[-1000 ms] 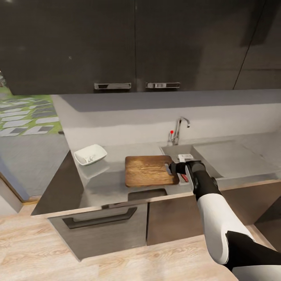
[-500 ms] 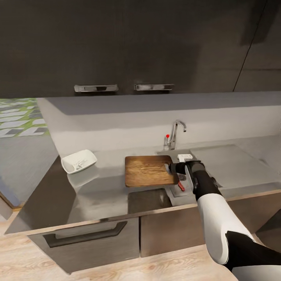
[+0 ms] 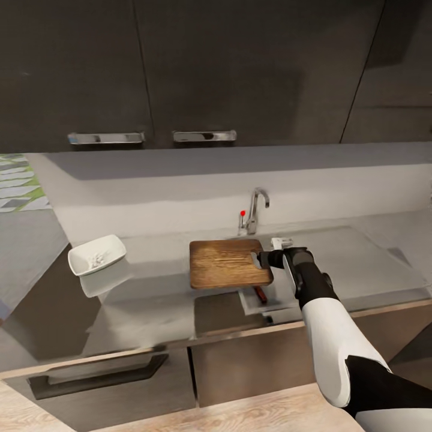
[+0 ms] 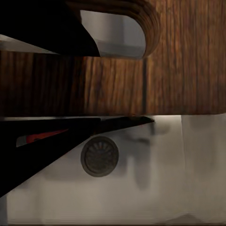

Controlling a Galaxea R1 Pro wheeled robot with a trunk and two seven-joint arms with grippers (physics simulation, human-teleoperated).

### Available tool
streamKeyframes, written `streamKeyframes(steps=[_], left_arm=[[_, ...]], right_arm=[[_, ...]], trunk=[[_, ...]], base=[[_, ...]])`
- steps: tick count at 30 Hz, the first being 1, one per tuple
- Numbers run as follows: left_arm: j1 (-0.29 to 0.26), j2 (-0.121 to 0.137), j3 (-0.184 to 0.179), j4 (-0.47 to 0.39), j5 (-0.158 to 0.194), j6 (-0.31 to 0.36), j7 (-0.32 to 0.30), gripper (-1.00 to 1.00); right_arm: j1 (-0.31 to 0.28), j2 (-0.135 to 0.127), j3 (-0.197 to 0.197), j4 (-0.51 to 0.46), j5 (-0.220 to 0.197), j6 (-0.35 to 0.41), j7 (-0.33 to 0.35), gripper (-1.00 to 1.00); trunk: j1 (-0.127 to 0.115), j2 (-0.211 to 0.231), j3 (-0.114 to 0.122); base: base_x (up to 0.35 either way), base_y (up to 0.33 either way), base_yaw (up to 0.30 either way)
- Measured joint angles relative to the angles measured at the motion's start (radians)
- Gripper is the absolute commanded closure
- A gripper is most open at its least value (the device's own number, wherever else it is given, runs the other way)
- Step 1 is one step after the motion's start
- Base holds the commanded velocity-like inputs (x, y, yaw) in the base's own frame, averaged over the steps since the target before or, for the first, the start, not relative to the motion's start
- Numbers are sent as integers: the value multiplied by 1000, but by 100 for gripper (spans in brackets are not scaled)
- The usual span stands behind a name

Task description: In the kitchen, take the Vidalia onion out of the sink, dice it on the chopping board with the paring knife, put the diced onion into the bowl on the countertop, then place both the paring knife and the chopping board into the sink.

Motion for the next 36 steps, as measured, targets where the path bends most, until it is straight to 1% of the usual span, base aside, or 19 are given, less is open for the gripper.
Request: streamKeyframes(steps=[8,11,12,14,16,17,18,19,20,21,22,24,27,29,30,32,33,34,36], left_arm=[[0,0,0,0,0,0,0,-100],[0,-1,0,0,0,0,0,-100],[0,-1,0,0,0,0,0,-100],[0,0,0,0,0,0,0,-100],[0,-1,0,0,0,0,-1,-100],[0,-1,0,0,0,0,-1,-100],[0,-1,0,0,0,0,-1,-100],[0,-2,0,0,-1,0,-2,-100],[0,-3,0,0,-1,0,-3,-100],[0,-3,-1,0,-1,0,-4,-100],[0,-3,-1,0,-1,0,-5,-100],[0,-3,0,0,-1,0,-6,-100],[0,-2,-1,0,-1,0,-7,-100],[0,-2,-1,-1,-1,0,-8,-100],[0,-2,0,-1,-1,0,-8,-100],[0,-2,-1,-2,-1,0,-9,-100],[0,-3,-1,-1,-1,-1,-9,-100],[0,-3,-1,-2,-2,-1,-9,-100],[0,-4,-1,-1,-2,-1,-9,-100]], right_arm=[[0,1,3,9,0,-7,-5,100],[0,3,2,9,4,-8,-30,100],[0,4,-2,8,7,-9,-71,100],[0,4,-22,7,19,-15,-180,100],[0,7,-80,7,5,-39,-271,100],[0,15,-136,7,-28,-68,-349,100],[0,19,-173,1,-42,-88,-404,100],[0,23,-199,5,-77,-106,-459,100],[0,27,-222,9,-110,-130,-548,100],[0,31,-231,11,-124,-147,-597,100],[0,39,-239,21,-157,-181,-647,100],[1,46,-246,41,-182,-225,-685,100],[1,50,-250,109,-221,-281,-728,100],[1,51,-250,161,-259,-354,-818,100],[0,51,-250,170,-267,-379,-858,100],[0,50,-251,185,-317,-421,-979,100],[0,52,-252,187,-335,-429,-988,100],[0,52,-253,187,-333,-430,-1008,100],[0,52,-255,186,-360,-446,-1038,100]], trunk=[[0,0,0],[0,0,0],[0,0,0],[0,0,0],[0,0,0],[0,0,0],[0,0,0],[0,0,0],[0,0,0],[0,0,0],[0,0,0],[0,0,0],[0,0,0],[0,0,0],[0,0,0],[0,0,0],[0,0,0],[0,0,0],[0,0,0]], base=[[7,-9,0],[0,0,0],[0,0,0],[0,0,0],[0,0,0],[0,0,0],[0,0,0],[0,0,0],[0,0,0],[0,0,0],[0,0,0],[0,0,0],[0,0,0],[0,0,0],[0,0,0],[0,0,0],[0,0,0],[0,0,0],[0,0,0]])
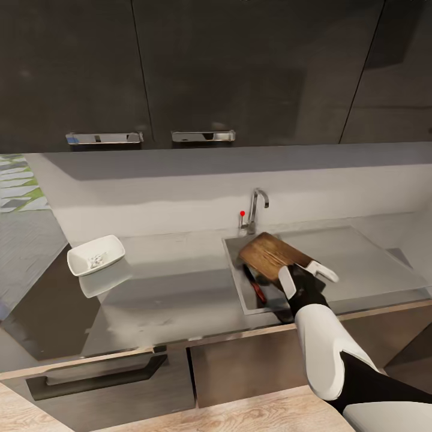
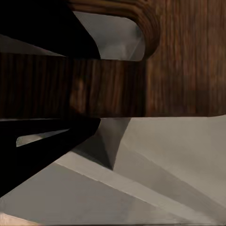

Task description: In the kitchen, take the Vidalia onion out of the sink, dice it on the chopping board with the paring knife, put the diced onion into the bowl on the countertop, then place both the paring knife and the chopping board into the sink.

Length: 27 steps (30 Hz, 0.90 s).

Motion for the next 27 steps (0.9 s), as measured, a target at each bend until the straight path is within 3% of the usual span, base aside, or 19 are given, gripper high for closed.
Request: streamKeyframes(steps=[3,5,11,18,27], left_arm=[[0,0,0,0,0,0,0,-100],[0,0,0,0,-1,0,0,-100],[0,2,1,-1,0,0,0,-100],[0,4,1,-2,0,1,2,-100],[0,4,1,-3,0,0,3,-100]], right_arm=[[0,0,-1,-6,-59,-37,-53,100],[-1,0,1,-9,-100,-55,-123,100],[-7,0,4,-34,-115,-63,-211,100],[-7,0,7,-60,-125,-62,-220,100],[-8,0,5,-59,-127,-58,-220,100]], trunk=[[0,0,0],[0,0,0],[0,0,0],[0,0,0],[0,0,0]], base=[[0,0,0],[0,0,0],[0,0,0],[5,16,0],[117,177,84]])
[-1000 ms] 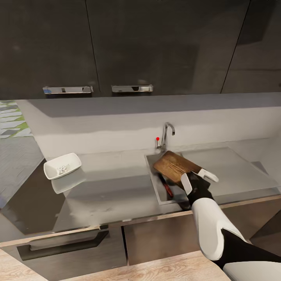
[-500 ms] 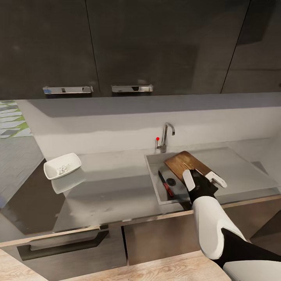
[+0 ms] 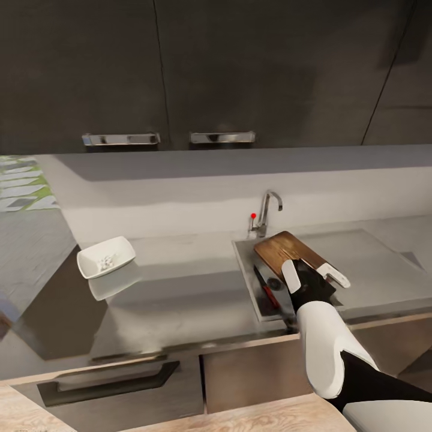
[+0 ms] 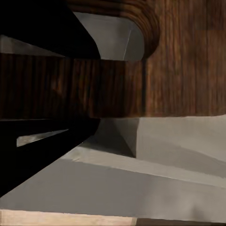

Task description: In the kitchen, take the Vidalia onion out of the sink, dice it on the chopping board with the paring knife, put the diced onion into the bowl on the countertop, then place both the paring knife and the chopping board into the sink.

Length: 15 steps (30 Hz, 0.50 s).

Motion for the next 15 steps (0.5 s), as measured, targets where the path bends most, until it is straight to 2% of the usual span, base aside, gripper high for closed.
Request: streamKeyframes(steps=[7,10,14,15], left_arm=[[0,0,0,0,0,1,0,-100],[0,0,0,0,0,1,1,-100],[0,0,0,0,0,1,2,-100],[0,0,0,0,0,1,3,-100]], right_arm=[[0,0,-1,2,-5,-1,1,100],[0,0,-10,3,-38,-2,0,100],[2,0,-78,2,-87,-3,-1,100],[2,-1,-127,1,-91,-3,-2,100]], trunk=[[0,0,0],[0,0,0],[0,0,0],[0,0,0]], base=[[28,20,225],[1,1,42],[0,0,9],[0,0,1]])
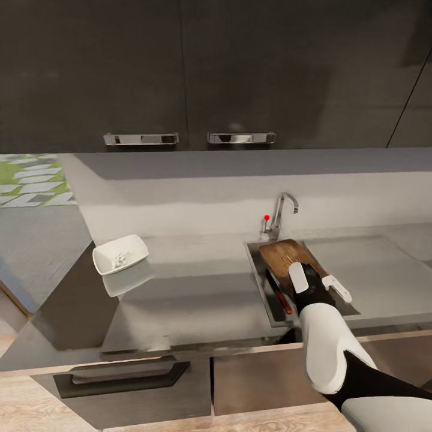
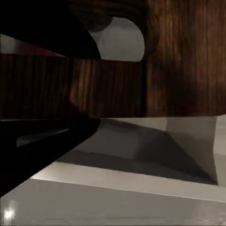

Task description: In the kitchen, take the Vidalia onion out of the sink, dice it on the chopping board with the paring knife, put the diced onion into the bowl on the countertop, then place both the paring knife and the chopping board into the sink.

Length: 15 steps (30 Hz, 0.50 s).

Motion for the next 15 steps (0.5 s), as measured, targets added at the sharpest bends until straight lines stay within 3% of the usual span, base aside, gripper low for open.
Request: streamKeyframes(steps=[4,15], left_arm=[[0,0,0,0,0,-1,1,-100],[0,0,0,0,0,-1,1,-100]], right_arm=[[0,1,-50,-1,-10,-3,1,100],[0,1,-56,5,-10,-3,1,100]], trunk=[[0,0,0],[0,0,0]], base=[[0,-1,0],[56,-183,0]])
